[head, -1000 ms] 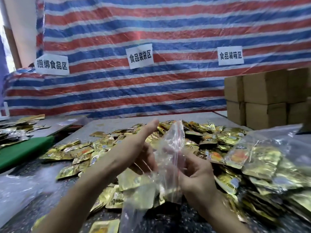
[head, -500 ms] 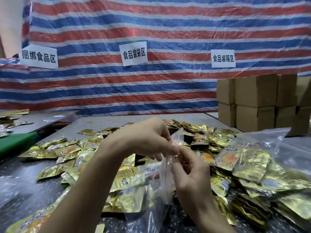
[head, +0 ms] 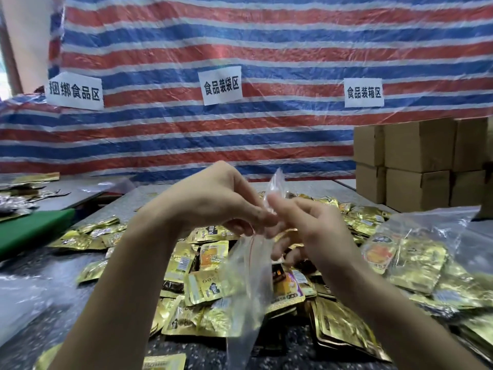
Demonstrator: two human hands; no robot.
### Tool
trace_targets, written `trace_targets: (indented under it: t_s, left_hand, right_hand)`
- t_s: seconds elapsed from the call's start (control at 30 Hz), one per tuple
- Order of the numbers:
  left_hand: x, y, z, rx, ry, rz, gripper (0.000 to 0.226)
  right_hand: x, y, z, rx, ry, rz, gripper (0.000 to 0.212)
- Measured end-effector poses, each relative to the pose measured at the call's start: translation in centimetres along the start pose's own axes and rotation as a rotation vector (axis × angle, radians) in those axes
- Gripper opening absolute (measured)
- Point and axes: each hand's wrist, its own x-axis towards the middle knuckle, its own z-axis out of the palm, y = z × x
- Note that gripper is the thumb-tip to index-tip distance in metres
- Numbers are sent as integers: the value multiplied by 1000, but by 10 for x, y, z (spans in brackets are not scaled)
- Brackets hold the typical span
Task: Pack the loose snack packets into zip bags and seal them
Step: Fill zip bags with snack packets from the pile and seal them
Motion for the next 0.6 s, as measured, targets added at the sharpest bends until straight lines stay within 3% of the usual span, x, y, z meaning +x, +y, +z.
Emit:
trace_targets:
  t_s: [0.13, 0.23, 0.37, 0.43, 0.6]
  left_hand:
    - [-8, -2, -15, -108, 124, -26, 21]
    - [-17, -4, -27, -167, 268, -52, 13]
    - [-25, -9, -40, -217, 606, -82, 17]
    - [-28, -10, -41, -159, 608, -111, 17]
    - [-29, -7, -38, -25, 576, -92, 9]
  right_hand:
    - [28, -34, -10, -64, -189, 150, 17]
    - [42, -40, -17, -92, -176, 169, 12]
    - [47, -33, -26, -289, -92, 147, 4]
    - [48, -33, -32, -331, -67, 94, 5]
    - [51, -39, -42, 136, -282, -38, 24]
